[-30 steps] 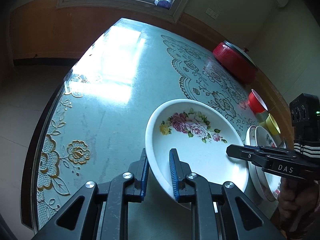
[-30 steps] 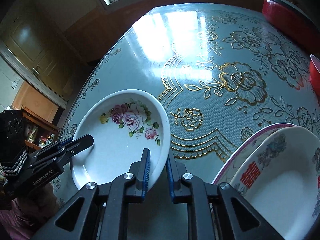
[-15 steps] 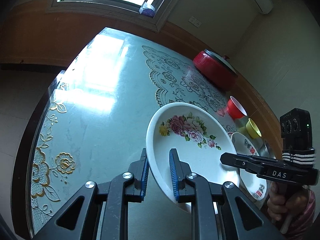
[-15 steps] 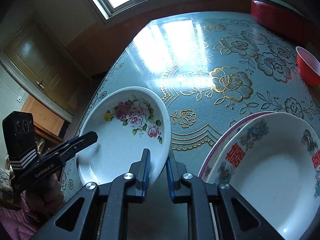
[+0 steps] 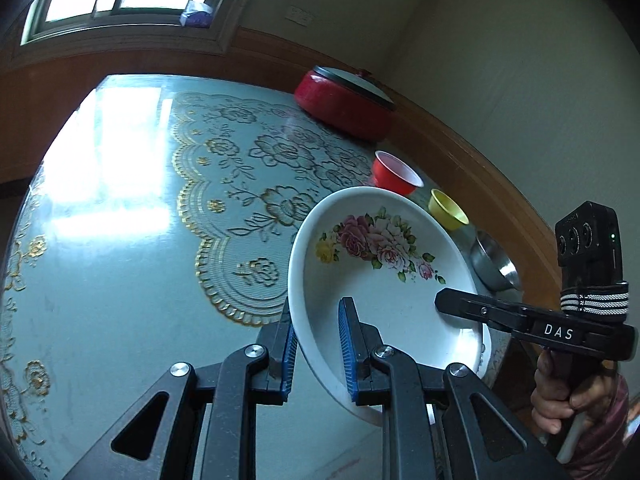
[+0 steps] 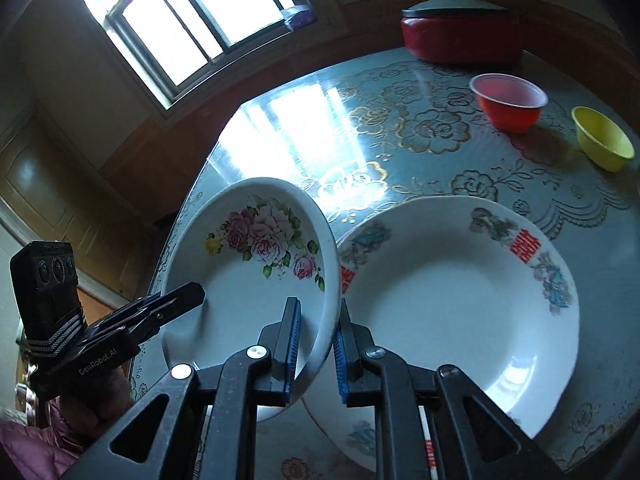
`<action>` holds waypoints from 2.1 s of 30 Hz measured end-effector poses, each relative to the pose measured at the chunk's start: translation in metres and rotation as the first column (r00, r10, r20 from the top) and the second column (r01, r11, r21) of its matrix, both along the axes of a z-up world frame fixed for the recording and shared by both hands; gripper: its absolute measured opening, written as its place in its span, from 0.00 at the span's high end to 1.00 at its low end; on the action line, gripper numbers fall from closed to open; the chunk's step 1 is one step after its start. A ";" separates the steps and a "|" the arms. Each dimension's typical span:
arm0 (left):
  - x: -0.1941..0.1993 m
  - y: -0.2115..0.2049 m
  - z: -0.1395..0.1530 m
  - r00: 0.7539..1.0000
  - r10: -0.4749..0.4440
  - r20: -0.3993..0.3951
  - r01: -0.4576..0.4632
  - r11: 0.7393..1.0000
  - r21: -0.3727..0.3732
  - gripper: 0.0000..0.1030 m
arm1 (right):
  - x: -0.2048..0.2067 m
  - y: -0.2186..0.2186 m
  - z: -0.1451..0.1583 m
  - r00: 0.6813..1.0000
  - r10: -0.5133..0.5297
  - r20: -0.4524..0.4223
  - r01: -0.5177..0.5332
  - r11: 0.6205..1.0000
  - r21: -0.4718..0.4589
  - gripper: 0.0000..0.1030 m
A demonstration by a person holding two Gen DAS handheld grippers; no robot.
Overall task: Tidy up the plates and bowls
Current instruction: 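Carry the rose bowl over and lower it onto the plate stack, then set the rose bowl down inside the red-character plate and open the left gripper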
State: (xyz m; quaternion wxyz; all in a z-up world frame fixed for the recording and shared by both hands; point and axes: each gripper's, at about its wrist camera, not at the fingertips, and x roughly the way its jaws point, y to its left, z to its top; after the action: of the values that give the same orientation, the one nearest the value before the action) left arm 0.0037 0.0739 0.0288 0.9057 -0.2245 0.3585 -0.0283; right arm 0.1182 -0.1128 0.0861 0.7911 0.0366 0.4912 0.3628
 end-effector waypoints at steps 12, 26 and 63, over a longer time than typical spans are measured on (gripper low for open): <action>0.065 -0.060 -0.018 0.984 -0.157 -0.080 0.159 0.987 0.027 0.81 | 0.011 -0.061 -0.023 0.979 -0.203 -0.034 0.200 0.976 -0.089 0.85; 0.075 -0.071 -0.023 0.977 -0.188 -0.105 0.196 0.979 0.065 0.81 | 0.021 -0.054 -0.032 0.985 -0.152 0.076 0.169 0.938 -0.303 0.81; 0.045 -0.025 -0.026 0.990 -0.084 -0.110 0.089 0.995 0.044 0.82 | 0.023 -0.090 -0.030 0.902 -0.428 0.046 0.427 0.876 -0.223 0.83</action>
State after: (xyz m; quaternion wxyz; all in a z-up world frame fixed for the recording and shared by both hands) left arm 0.0486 0.0486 0.0028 0.8880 -0.1879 0.4170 -0.0467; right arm 0.1408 -0.2023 0.0556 0.8494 0.0540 0.5109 0.1203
